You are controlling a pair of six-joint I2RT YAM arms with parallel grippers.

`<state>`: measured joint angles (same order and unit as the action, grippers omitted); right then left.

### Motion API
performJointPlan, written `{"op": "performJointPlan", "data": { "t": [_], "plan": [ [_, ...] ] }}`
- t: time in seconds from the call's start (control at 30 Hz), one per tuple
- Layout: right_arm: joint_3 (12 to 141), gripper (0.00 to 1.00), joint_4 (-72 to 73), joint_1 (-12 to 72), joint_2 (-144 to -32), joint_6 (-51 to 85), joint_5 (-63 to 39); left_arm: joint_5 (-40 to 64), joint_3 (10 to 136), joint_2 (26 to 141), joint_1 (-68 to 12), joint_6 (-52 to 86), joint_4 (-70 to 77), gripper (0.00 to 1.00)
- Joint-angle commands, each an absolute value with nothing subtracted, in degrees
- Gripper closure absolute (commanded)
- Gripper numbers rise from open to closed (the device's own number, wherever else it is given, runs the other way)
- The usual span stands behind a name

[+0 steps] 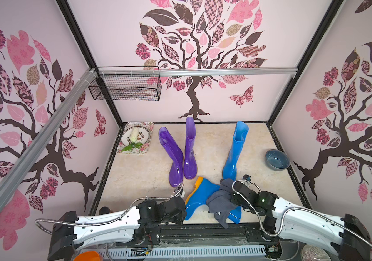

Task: Wipe the rubber boots with a cloth
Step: Wipe the dirt off the rubber boot.

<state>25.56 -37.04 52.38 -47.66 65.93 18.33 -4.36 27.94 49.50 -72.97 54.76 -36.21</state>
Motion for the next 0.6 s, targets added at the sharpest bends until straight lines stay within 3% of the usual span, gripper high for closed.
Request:
{"op": "performJointPlan", "data": {
  "t": [0.0, 0.23, 0.43, 0.57],
  "plan": [
    [28.72, 1.0, -53.91, 52.21, -44.04, 73.1, 16.02, -3.84, 25.42, 48.32, -73.43, 57.29, -42.73, 0.84],
    [39.26, 1.0, -65.92, 58.65, -51.24, 69.39, 16.54, -6.2, 24.57, 45.58, -73.47, 59.18, -45.85, 0.84],
    [37.63, 1.0, -40.83, 71.18, -65.26, 73.24, 8.75, -7.42, 23.01, 42.54, -73.3, 60.6, -45.94, 0.82],
    [43.59, 1.0, -22.71, 71.37, -75.5, 66.32, 1.75, -7.8, 23.11, 43.22, -73.3, 60.25, -45.83, 0.82]
  ]
}}
